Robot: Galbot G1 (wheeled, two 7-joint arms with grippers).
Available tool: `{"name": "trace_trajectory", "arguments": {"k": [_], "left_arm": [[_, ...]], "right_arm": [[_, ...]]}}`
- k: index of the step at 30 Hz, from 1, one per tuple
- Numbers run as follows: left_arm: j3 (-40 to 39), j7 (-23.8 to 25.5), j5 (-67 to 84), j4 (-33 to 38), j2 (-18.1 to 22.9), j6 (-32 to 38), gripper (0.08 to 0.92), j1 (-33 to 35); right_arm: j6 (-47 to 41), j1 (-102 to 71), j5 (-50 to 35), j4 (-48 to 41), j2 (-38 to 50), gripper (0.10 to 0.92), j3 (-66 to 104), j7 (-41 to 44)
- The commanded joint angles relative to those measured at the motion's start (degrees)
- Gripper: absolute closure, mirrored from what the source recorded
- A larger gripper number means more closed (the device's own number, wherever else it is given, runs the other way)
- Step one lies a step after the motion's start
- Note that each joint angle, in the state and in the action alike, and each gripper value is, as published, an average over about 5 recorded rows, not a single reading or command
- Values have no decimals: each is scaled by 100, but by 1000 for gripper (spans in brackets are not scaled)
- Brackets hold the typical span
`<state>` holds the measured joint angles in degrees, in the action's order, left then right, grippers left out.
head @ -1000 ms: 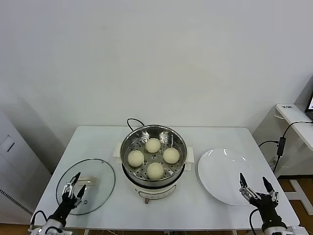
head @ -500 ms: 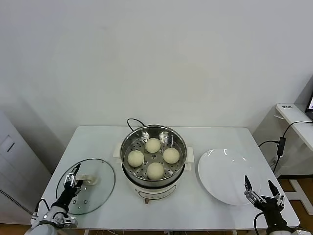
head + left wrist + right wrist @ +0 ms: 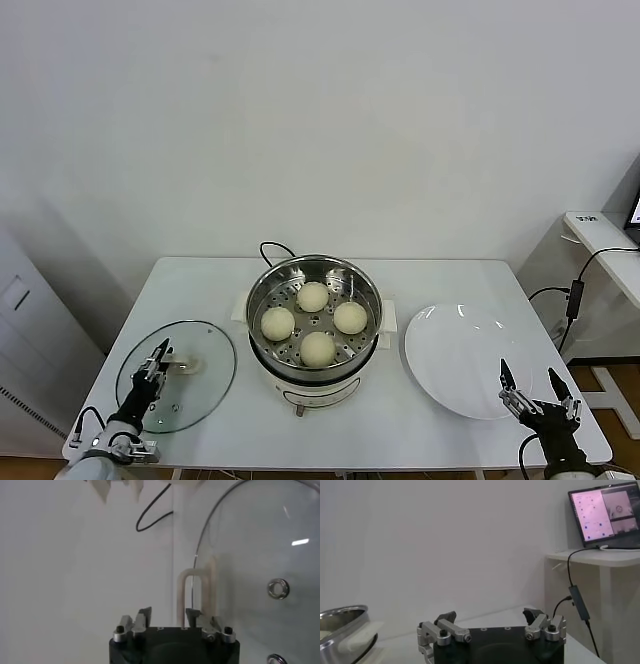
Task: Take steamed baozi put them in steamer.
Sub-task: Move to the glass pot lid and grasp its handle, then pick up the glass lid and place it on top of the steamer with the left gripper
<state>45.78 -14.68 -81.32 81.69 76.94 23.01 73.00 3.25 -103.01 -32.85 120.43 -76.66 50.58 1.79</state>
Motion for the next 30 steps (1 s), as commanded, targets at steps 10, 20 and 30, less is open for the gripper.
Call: {"name": "trace_trajectory", "arguments": {"k": [10, 20, 30], "left_arm": [[72, 693, 1809, 1385, -980, -598, 877, 336], [-746, 2001, 3881, 3433, -2607, -2944, 877, 307], [-4074, 2308, 2795, 4221, -2466, -5159, 877, -818]], "right_arm": [[-3, 67, 6, 7, 23, 203, 23, 6], [-158, 136, -132, -173, 292, 203, 72, 682], [-88, 149, -2, -475, 280, 203, 271, 971]]}}
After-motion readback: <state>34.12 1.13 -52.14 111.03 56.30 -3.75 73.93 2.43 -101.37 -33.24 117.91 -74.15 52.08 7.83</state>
